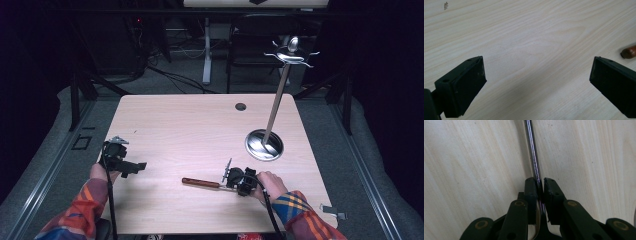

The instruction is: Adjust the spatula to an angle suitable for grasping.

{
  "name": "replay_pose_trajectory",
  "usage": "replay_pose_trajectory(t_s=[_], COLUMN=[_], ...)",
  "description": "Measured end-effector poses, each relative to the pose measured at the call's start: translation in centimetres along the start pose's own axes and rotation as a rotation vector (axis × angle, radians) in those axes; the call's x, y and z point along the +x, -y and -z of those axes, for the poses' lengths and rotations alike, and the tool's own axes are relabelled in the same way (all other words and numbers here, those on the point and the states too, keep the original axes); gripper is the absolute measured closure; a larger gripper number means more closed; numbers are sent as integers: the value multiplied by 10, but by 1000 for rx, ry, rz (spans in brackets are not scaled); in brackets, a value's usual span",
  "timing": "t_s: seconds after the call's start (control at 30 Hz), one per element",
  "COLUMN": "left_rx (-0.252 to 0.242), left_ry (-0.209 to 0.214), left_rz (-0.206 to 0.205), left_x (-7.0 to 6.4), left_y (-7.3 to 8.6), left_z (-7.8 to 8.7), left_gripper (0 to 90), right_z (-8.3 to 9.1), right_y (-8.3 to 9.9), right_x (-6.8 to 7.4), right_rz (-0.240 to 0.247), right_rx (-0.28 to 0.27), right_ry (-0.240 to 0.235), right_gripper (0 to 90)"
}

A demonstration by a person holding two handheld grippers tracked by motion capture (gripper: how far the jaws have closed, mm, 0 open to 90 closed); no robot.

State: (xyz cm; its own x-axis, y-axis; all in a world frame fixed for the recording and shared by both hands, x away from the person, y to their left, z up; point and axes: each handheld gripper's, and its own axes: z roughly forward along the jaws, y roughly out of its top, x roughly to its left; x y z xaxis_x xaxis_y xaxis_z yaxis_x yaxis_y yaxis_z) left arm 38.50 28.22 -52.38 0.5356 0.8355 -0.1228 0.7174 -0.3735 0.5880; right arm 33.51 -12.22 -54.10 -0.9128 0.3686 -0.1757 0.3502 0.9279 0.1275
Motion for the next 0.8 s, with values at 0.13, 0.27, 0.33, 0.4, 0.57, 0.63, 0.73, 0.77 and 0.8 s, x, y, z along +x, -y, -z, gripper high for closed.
replay_pose_trajectory(t_s=[0.13,0.27,0.33,0.4,0.57,0.63,0.73,0.77,0.8], left_rx=[1,1,1,1,1,2,2,2,2], left_ry=[0,-1,-1,-2,-2,-2,-1,-2,-2], left_rz=[0,0,0,0,0,0,3,3,1], left_x=[0,0,0,0,0,0,0,0,0], left_y=[0,0,0,0,0,0,0,0,0], left_z=[0,0,0,0,0,0,0,0,0], left_gripper=[2,2,2,2,3,3,3,3,3], right_z=[0,0,-1,-1,-1,-2,-1,-2,-1], right_y=[2,3,4,6,8,9,11,12,12], right_x=[-2,-4,-5,-7,-11,-13,-16,-16,-17], right_rz=[-21,-41,-55,-79,-114,-131,-162,-165,-172], right_rx=[3,8,10,16,23,21,33,32,38], right_ry=[-1,-3,0,2,2,9,16,16,19], right_gripper=[818,820,822,823,825,829,832,833,834])
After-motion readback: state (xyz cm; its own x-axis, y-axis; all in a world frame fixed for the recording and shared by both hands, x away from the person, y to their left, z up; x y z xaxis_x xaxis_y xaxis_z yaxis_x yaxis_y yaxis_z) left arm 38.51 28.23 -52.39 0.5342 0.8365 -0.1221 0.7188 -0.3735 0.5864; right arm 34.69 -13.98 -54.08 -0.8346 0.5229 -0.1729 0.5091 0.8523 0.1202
